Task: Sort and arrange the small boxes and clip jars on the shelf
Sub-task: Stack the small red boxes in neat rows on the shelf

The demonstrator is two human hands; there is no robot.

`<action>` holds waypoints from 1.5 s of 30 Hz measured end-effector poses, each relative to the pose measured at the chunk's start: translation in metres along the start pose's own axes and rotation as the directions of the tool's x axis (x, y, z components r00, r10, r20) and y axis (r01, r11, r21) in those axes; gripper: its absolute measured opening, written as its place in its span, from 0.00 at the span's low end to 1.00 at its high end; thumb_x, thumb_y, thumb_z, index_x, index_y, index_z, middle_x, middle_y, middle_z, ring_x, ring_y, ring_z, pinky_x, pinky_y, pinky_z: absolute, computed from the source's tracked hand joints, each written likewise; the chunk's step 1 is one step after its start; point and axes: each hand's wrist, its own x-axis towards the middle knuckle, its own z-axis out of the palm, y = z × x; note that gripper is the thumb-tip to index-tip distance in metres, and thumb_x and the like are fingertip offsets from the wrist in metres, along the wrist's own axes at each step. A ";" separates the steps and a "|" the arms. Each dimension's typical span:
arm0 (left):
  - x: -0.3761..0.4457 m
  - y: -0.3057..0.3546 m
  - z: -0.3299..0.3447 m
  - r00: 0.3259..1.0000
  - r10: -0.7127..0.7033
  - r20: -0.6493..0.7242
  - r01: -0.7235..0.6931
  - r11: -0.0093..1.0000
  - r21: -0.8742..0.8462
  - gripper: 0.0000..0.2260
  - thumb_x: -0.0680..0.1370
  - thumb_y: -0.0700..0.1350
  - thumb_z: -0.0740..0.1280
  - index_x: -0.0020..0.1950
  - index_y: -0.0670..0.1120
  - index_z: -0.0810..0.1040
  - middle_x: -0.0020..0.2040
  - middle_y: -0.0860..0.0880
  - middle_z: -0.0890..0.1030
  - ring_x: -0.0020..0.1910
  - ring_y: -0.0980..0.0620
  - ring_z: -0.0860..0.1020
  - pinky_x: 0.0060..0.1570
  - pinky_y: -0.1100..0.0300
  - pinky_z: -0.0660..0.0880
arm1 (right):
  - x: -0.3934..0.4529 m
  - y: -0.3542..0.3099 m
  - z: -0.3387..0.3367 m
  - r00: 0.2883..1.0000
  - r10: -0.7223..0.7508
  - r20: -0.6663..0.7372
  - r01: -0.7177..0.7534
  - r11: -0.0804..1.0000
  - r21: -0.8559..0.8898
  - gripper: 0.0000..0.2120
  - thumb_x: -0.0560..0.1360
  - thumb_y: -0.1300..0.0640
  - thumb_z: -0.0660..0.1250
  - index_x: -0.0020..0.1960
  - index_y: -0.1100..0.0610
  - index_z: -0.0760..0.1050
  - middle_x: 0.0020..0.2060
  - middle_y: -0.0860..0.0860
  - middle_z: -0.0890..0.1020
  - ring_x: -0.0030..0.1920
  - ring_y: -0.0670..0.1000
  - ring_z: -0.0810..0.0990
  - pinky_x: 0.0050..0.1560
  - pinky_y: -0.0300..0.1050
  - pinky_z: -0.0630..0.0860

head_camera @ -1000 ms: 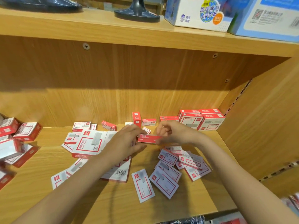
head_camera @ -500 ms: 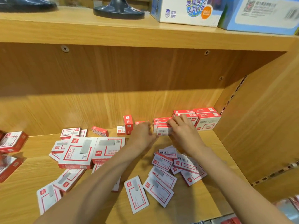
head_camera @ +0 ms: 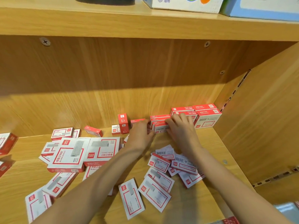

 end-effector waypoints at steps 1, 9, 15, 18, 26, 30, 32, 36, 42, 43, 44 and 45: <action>0.000 0.001 0.001 1.000 -0.008 -0.012 0.008 1.000 0.000 0.13 0.73 0.38 0.68 0.57 0.42 0.77 0.47 0.46 0.81 0.46 0.50 0.79 0.52 0.54 0.76 | 0.002 -0.001 0.001 1.000 -0.003 0.000 0.003 1.000 -0.028 0.12 0.62 0.59 0.76 0.42 0.56 0.76 0.39 0.53 0.78 0.42 0.53 0.64 0.40 0.46 0.58; 0.006 0.001 0.001 0.999 -0.007 -0.051 0.013 0.992 0.124 0.12 0.74 0.41 0.68 0.57 0.41 0.77 0.51 0.44 0.82 0.51 0.47 0.79 0.53 0.52 0.74 | 0.001 0.001 0.006 0.992 -0.021 -0.125 0.011 0.997 -0.077 0.13 0.62 0.56 0.76 0.45 0.57 0.79 0.46 0.52 0.81 0.47 0.53 0.67 0.48 0.50 0.61; 0.007 0.001 0.003 1.000 0.010 -0.023 -0.005 0.981 0.192 0.11 0.75 0.42 0.66 0.57 0.42 0.77 0.52 0.44 0.81 0.51 0.47 0.79 0.53 0.55 0.73 | 0.003 0.007 0.009 0.988 -0.064 -0.139 0.053 0.995 -0.083 0.08 0.65 0.53 0.70 0.40 0.57 0.77 0.40 0.50 0.80 0.44 0.53 0.66 0.43 0.48 0.60; 0.006 0.000 0.004 0.999 0.013 -0.036 -0.006 0.985 0.170 0.12 0.75 0.42 0.67 0.58 0.43 0.77 0.52 0.45 0.81 0.51 0.48 0.79 0.53 0.54 0.74 | 0.004 0.007 0.009 0.991 -0.067 -0.114 0.056 0.993 -0.102 0.10 0.68 0.50 0.63 0.40 0.56 0.77 0.40 0.50 0.80 0.44 0.53 0.66 0.42 0.48 0.59; 0.006 -0.002 0.001 0.999 0.014 -0.040 -0.010 0.996 0.093 0.12 0.74 0.40 0.69 0.56 0.42 0.78 0.49 0.45 0.82 0.49 0.49 0.79 0.53 0.53 0.75 | 0.002 0.012 -0.008 0.995 -0.024 -0.093 0.033 0.995 0.092 0.13 0.65 0.52 0.74 0.45 0.58 0.78 0.47 0.53 0.80 0.48 0.53 0.67 0.44 0.50 0.70; 0.006 -0.004 0.003 0.999 0.016 -0.043 -0.013 0.997 0.078 0.10 0.73 0.40 0.69 0.54 0.42 0.79 0.47 0.45 0.82 0.48 0.48 0.79 0.51 0.51 0.75 | -0.009 0.022 -0.016 0.997 0.052 -0.051 -0.039 0.971 0.236 0.19 0.63 0.57 0.77 0.51 0.59 0.77 0.55 0.55 0.74 0.52 0.55 0.66 0.49 0.53 0.69; 0.006 -0.005 0.004 0.999 0.019 -0.048 -0.015 0.997 0.082 0.09 0.73 0.40 0.68 0.53 0.42 0.80 0.47 0.45 0.82 0.48 0.48 0.79 0.51 0.51 0.75 | -0.014 0.026 -0.014 0.997 0.072 -0.019 -0.065 0.965 0.254 0.20 0.63 0.58 0.77 0.52 0.58 0.75 0.57 0.54 0.68 0.54 0.56 0.66 0.49 0.54 0.70; 0.005 -0.004 0.004 0.999 0.016 -0.051 -0.011 0.996 0.087 0.10 0.74 0.40 0.68 0.54 0.43 0.79 0.48 0.46 0.82 0.48 0.49 0.79 0.52 0.53 0.75 | -0.016 0.030 -0.008 0.993 0.119 0.007 -0.117 0.960 0.255 0.15 0.64 0.59 0.76 0.48 0.58 0.76 0.57 0.53 0.66 0.54 0.56 0.66 0.49 0.53 0.70; 0.003 -0.003 0.005 0.997 0.020 -0.070 -0.015 0.998 0.064 0.10 0.74 0.40 0.68 0.55 0.42 0.79 0.48 0.46 0.82 0.48 0.49 0.79 0.52 0.51 0.75 | -0.009 0.031 0.002 0.987 0.150 -0.053 -0.132 0.958 0.256 0.10 0.67 0.62 0.73 0.40 0.61 0.72 0.49 0.57 0.72 0.47 0.57 0.69 0.43 0.51 0.70; 0.003 -0.003 0.006 0.997 0.022 -0.073 -0.016 0.997 0.070 0.10 0.74 0.40 0.68 0.55 0.42 0.79 0.48 0.46 0.82 0.48 0.48 0.79 0.52 0.51 0.75 | -0.006 0.031 0.004 0.986 0.147 -0.074 -0.123 0.958 0.257 0.10 0.68 0.62 0.73 0.40 0.61 0.71 0.48 0.57 0.71 0.46 0.57 0.69 0.43 0.51 0.70; 0.003 -0.003 0.006 0.997 0.023 -0.076 -0.017 0.997 0.077 0.10 0.74 0.41 0.68 0.55 0.42 0.79 0.48 0.45 0.82 0.48 0.48 0.79 0.52 0.50 0.75 | -0.005 0.031 0.006 0.986 0.140 -0.093 -0.112 0.960 0.258 0.10 0.68 0.63 0.72 0.40 0.60 0.70 0.49 0.56 0.70 0.46 0.57 0.68 0.43 0.51 0.71; 0.002 -0.003 0.006 0.997 0.020 -0.077 -0.013 0.996 0.083 0.10 0.74 0.41 0.68 0.55 0.42 0.79 0.48 0.45 0.82 0.48 0.48 0.79 0.51 0.50 0.75 | -0.005 0.031 0.008 0.986 0.131 -0.104 -0.100 0.960 0.260 0.10 0.68 0.63 0.71 0.40 0.60 0.69 0.49 0.55 0.68 0.46 0.57 0.67 0.43 0.51 0.71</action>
